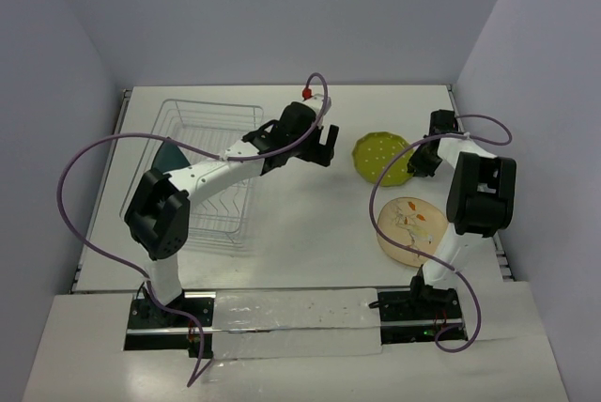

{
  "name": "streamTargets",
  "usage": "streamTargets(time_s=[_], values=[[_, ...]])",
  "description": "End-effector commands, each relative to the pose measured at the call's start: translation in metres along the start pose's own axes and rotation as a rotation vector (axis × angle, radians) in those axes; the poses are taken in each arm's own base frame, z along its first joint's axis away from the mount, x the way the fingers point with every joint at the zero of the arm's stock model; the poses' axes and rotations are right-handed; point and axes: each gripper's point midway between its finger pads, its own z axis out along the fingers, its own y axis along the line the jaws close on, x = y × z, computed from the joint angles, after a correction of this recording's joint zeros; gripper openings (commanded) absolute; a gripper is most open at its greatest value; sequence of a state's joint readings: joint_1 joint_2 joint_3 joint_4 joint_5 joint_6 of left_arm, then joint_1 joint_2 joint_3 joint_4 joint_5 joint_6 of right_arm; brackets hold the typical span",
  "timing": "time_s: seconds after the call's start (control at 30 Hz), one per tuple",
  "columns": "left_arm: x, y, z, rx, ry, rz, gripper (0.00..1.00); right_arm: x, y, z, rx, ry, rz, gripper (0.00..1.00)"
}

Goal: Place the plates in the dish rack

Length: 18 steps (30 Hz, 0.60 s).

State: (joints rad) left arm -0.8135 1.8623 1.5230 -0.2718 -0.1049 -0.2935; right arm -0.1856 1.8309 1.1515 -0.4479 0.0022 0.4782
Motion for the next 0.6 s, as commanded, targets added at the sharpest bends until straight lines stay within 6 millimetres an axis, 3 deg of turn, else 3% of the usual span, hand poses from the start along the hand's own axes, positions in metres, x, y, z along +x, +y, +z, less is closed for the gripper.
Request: streamTargets(time_s=[0.0, 0.17, 0.33, 0.57], values=[[-0.026, -0.016, 0.000, 0.048, -0.073, -0.021, 0.99, 0.025, -0.008, 0.004, 0.043, 0.077, 0.020, 0.19], [-0.014, -0.015, 0.005, 0.033, -0.048, -0.068, 0.99, 0.053, 0.008, -0.007, -0.056, 0.209, 0.055, 0.00], [-0.006, -0.015, 0.008, 0.006, -0.027, -0.213, 0.99, 0.071, 0.031, -0.030, -0.192, 0.286, 0.082, 0.00], [0.002, -0.031, 0.012, 0.061, -0.018, -0.433, 0.99, 0.085, 0.035, -0.056, -0.249, 0.294, 0.111, 0.00]])
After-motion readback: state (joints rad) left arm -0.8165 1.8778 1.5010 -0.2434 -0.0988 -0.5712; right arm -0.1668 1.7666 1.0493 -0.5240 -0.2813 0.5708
